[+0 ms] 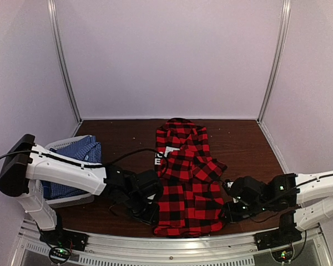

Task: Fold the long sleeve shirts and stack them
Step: Flatten out the square-folded shirt at the center of the board.

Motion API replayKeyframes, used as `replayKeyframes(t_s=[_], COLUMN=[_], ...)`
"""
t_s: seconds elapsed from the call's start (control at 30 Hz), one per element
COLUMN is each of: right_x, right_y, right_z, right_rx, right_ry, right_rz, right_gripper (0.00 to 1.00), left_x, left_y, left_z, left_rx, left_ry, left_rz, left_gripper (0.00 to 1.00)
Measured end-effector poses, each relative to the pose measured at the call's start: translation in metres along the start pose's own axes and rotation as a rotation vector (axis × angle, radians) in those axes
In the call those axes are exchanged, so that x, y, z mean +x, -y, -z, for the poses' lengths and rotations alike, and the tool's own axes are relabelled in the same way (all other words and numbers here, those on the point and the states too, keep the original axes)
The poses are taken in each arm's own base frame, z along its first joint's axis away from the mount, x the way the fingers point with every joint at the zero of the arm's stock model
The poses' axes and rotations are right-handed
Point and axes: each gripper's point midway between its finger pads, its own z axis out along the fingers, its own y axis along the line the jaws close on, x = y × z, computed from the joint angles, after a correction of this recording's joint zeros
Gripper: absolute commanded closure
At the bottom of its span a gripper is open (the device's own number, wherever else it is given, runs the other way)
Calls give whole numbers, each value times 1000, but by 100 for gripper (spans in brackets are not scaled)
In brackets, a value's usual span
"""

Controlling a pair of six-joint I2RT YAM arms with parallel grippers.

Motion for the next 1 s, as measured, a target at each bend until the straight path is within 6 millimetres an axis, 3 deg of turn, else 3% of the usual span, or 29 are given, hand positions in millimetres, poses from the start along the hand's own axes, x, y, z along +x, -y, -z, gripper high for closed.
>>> replayKeyframes(t_s=[0.07,0.17,0.27,0.43,0.63,0.77,1.0], right_x=[-10,-43,-83,-136,-174,-191,-204], right_y=[1,-4,1,31,50,58,59], right_z=[11,35,51,58,44,36,17], right_rx=[21,33,51,124,181,188,184], right_ry=[40,148,260,377,409,423,424], right_rz=[6,-12,-64,-125,-120,-108,-72], right_gripper=[36,30,27,26,26,25,25], left_x=[-4,-26,-70,-154,-236,-268,-301], left_y=[-1,10,20,0,-37,-56,-82], left_z=[6,23,48,79,64,42,19], left_rx=[-20,-17,13,0,-60,-69,-27], left_ry=[11,70,179,338,403,398,383], left_rz=[-6,-16,-17,16,19,11,18], left_gripper=[49,46,44,38,36,36,37])
